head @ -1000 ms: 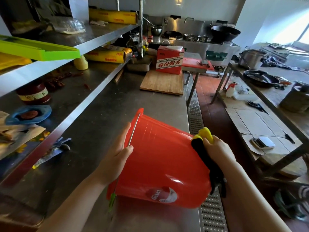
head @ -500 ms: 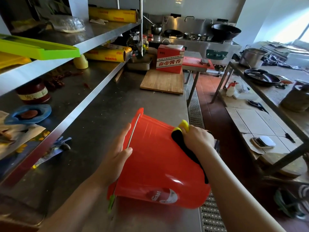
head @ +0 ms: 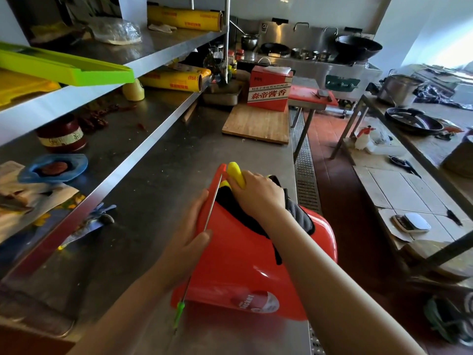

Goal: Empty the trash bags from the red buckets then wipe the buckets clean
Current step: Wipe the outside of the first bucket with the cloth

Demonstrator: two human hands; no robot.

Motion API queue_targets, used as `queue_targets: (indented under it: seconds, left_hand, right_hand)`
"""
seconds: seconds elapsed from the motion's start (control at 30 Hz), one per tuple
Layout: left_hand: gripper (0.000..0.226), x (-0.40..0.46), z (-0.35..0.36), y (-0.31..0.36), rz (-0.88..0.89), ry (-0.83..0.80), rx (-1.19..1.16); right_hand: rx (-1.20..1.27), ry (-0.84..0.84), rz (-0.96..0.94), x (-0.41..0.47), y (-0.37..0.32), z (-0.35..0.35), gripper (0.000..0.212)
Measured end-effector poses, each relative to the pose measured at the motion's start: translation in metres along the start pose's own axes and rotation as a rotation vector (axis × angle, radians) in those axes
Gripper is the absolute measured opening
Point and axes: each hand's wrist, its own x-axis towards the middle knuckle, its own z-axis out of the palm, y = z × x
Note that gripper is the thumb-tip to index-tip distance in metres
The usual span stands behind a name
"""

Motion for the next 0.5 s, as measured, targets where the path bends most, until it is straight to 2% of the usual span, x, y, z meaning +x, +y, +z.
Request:
queue_targets:
  seconds: [0.13, 0.27, 0.4, 0.5]
  left_hand:
    - [0.072, 0.004, 0.004, 0.007, -0.042, 0.079, -0.019]
    - [0.068, 0.016, 0.0, 0.015, -0.063, 0.13, 0.063]
    - [0.078, 0.038, -0.002, 0.033, -0.087, 0.055, 0.148]
    - [0.07, 0.061, -0.002, 0.041, -0.094, 0.001, 0.202]
  right_hand:
    - [0.05, -0.03, 0.028, -0.009, 0.019, -0.006, 0.054]
    - [0.081, -0.037, 0.033, -0.023, 0.033, -0.01, 0.051]
    - [0.093, -0.043, 0.058, -0.037, 0.052, -0.016, 0.047]
    - [0.093, -0.033, 0.09, -0.049, 0.068, -0.016, 0.046]
